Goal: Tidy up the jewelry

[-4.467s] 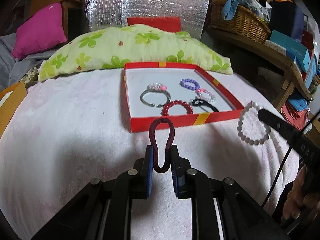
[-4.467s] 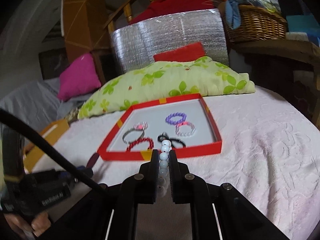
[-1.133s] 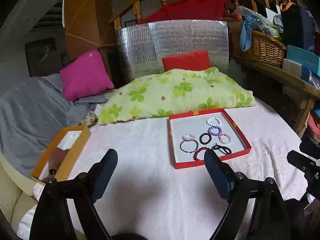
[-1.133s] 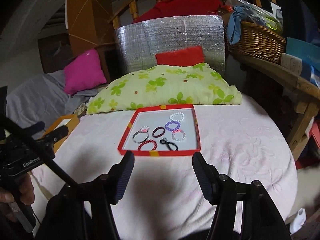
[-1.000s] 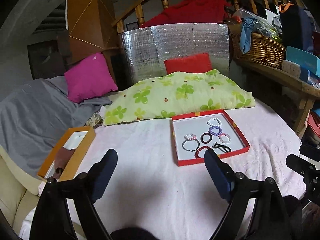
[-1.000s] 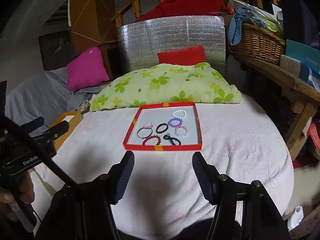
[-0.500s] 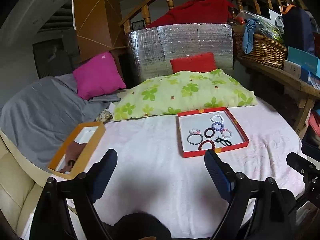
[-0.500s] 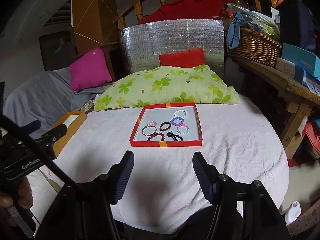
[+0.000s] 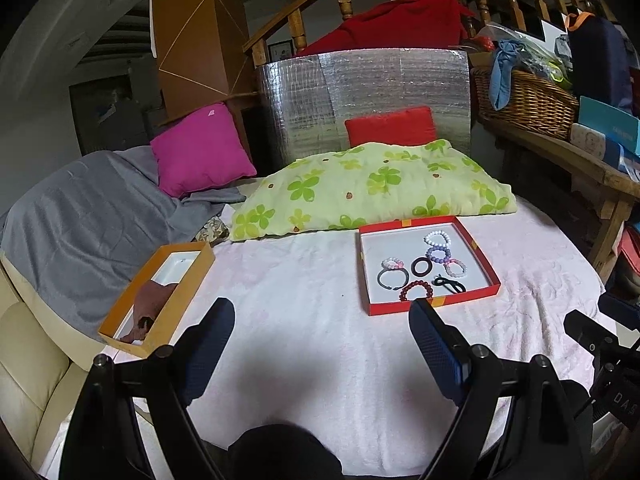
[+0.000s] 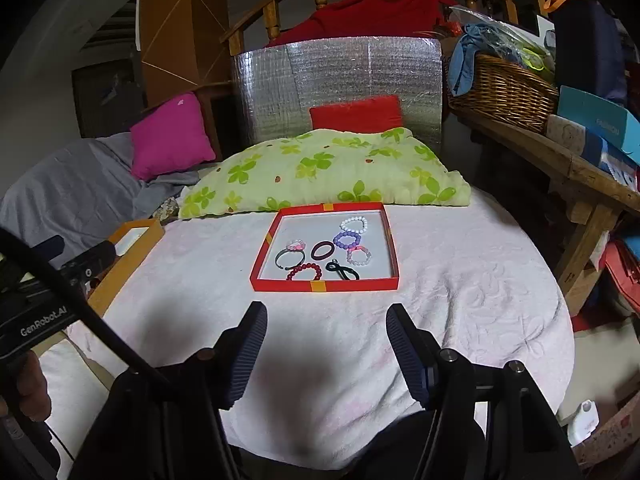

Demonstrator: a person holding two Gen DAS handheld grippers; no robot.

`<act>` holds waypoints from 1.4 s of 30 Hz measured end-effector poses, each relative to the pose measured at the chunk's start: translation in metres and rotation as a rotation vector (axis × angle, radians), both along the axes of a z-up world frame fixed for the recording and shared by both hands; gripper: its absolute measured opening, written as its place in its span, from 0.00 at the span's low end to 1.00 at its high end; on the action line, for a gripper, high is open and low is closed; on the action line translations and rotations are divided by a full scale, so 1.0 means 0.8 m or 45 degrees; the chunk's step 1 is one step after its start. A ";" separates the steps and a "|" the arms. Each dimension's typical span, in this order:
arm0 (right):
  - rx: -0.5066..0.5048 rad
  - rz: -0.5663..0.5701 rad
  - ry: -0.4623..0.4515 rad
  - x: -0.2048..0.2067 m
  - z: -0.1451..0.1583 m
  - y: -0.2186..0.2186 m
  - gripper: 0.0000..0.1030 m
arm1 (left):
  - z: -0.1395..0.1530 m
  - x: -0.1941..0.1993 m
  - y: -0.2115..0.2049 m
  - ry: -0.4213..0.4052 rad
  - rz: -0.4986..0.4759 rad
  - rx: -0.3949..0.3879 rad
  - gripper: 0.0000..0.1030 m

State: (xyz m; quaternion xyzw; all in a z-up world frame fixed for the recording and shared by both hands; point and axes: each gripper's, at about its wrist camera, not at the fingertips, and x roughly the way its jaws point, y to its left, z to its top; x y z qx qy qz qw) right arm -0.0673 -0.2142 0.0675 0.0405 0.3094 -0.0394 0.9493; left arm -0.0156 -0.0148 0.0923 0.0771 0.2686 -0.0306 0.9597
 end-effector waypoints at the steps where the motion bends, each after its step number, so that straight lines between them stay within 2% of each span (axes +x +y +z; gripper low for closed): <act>1: -0.002 -0.001 0.001 0.001 0.000 0.001 0.64 | -0.001 0.000 0.000 0.003 0.000 0.002 0.86; 42: 0.004 -0.010 -0.005 0.006 0.000 0.002 0.65 | -0.007 -0.003 0.000 0.008 -0.005 0.033 0.86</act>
